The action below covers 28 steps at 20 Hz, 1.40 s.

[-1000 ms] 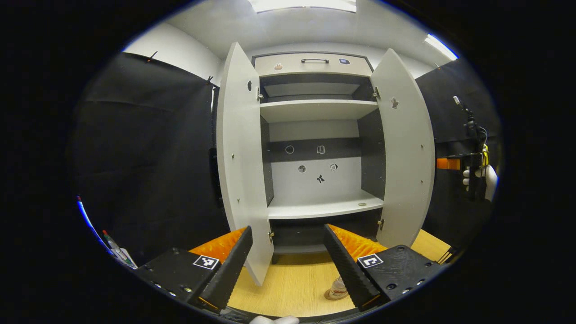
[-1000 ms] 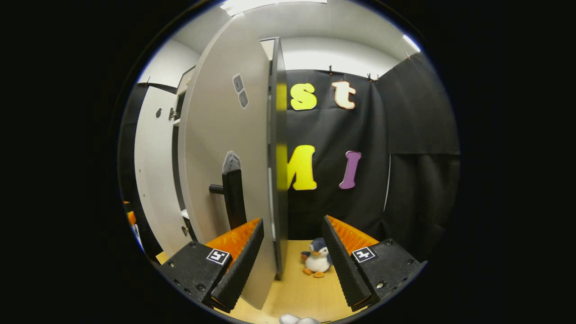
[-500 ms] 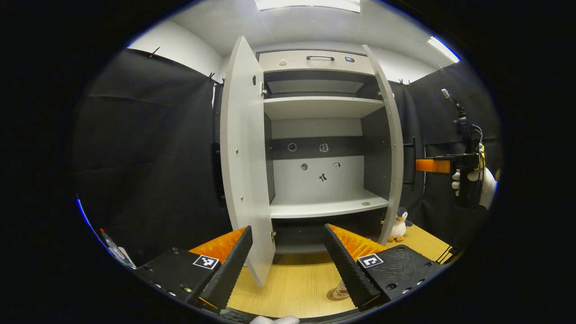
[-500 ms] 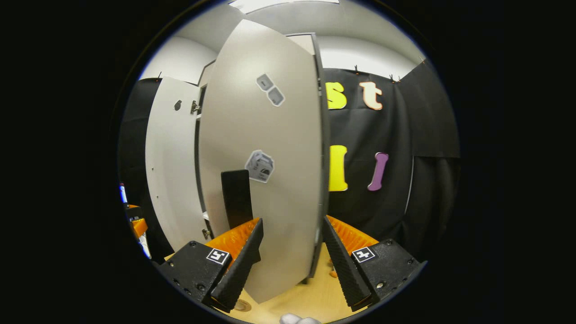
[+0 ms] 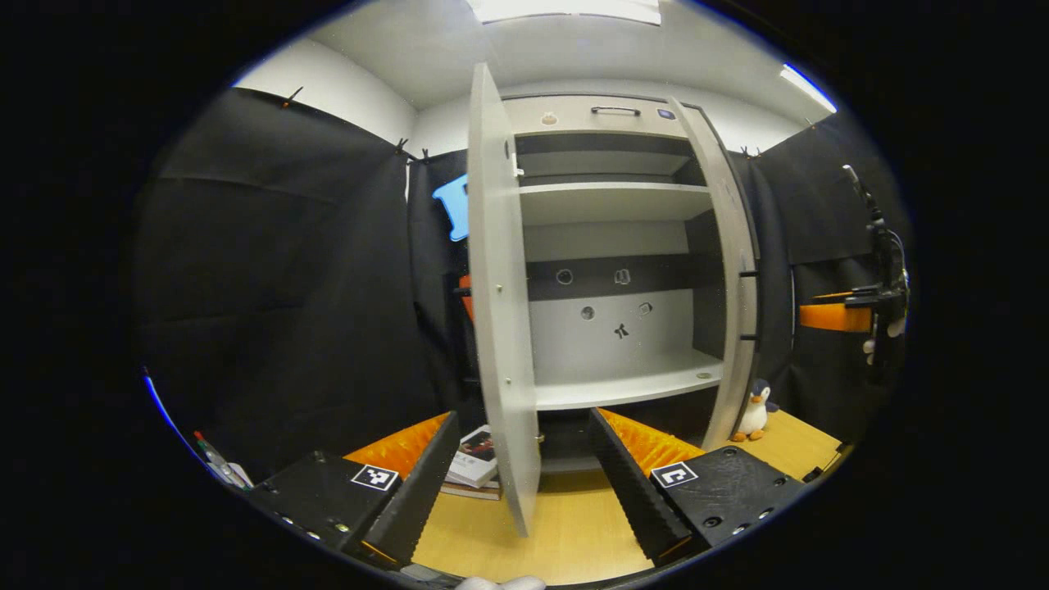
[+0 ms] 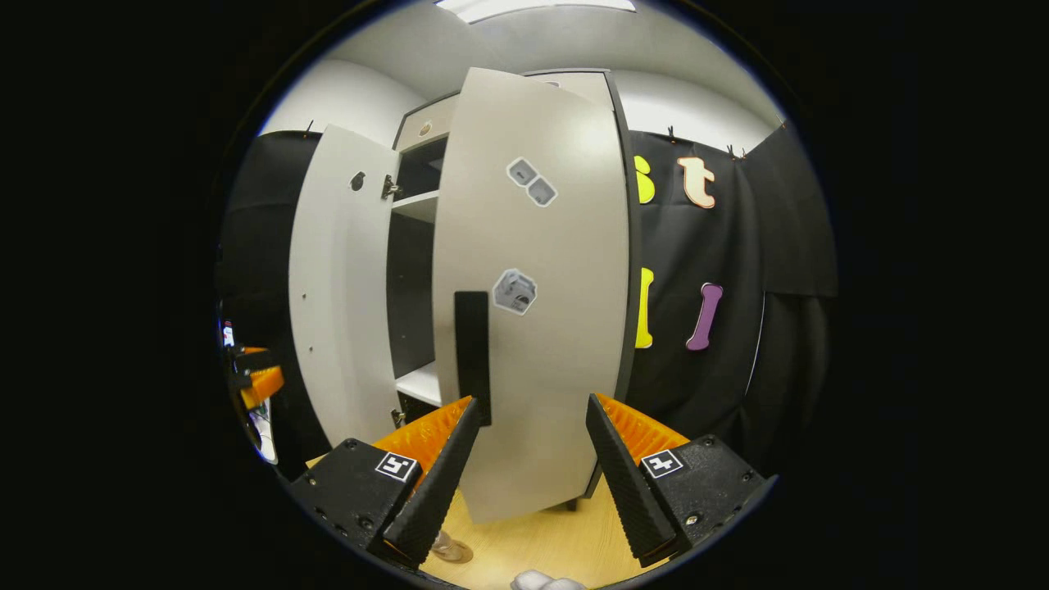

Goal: Grasp the bottle in the cabinet with the left hand and place it on the coaster, then close the right door with the right hand and the left door with the left hand.

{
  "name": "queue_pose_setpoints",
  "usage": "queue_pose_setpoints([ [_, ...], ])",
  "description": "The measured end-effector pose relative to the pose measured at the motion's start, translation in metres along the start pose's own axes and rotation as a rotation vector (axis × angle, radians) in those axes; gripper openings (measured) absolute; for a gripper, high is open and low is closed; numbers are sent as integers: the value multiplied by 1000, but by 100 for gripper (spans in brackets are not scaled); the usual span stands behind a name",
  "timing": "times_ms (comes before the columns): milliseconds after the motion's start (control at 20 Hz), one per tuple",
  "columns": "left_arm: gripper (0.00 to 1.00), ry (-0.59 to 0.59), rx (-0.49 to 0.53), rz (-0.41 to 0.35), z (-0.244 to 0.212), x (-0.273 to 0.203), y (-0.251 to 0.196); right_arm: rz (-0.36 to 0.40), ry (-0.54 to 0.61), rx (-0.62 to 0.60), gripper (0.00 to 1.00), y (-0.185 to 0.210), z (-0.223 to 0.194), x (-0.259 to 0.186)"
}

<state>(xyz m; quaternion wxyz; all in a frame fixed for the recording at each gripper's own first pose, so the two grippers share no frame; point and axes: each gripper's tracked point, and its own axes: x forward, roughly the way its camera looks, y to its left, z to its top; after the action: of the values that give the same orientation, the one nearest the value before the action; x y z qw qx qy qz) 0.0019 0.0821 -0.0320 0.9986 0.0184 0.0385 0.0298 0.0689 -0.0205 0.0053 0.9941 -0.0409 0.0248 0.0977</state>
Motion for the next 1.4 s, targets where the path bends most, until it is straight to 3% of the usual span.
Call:
queue_pose_setpoints([
  [300, 95, -42, 4, 109, 23, 39, 87, -18, 67, 13, 82, 13, -39, -36],
  [500, 95, -46, -21, 127, 33, 76, 118, -52, 118, 64, 82, 10, -64, -58],
  [850, 96, -27, 12, 53, 28, 109, 117, -135, 141, 111, 82, 1, -78, -86],
  [1050, 92, -28, 8, 11, 27, 114, 111, -140, 142, 123, 82, 4, -81, -94],
  [1400, 86, -24, 11, 43, 29, 110, 100, -105, 169, 111, 82, 16, -91, -103],
])
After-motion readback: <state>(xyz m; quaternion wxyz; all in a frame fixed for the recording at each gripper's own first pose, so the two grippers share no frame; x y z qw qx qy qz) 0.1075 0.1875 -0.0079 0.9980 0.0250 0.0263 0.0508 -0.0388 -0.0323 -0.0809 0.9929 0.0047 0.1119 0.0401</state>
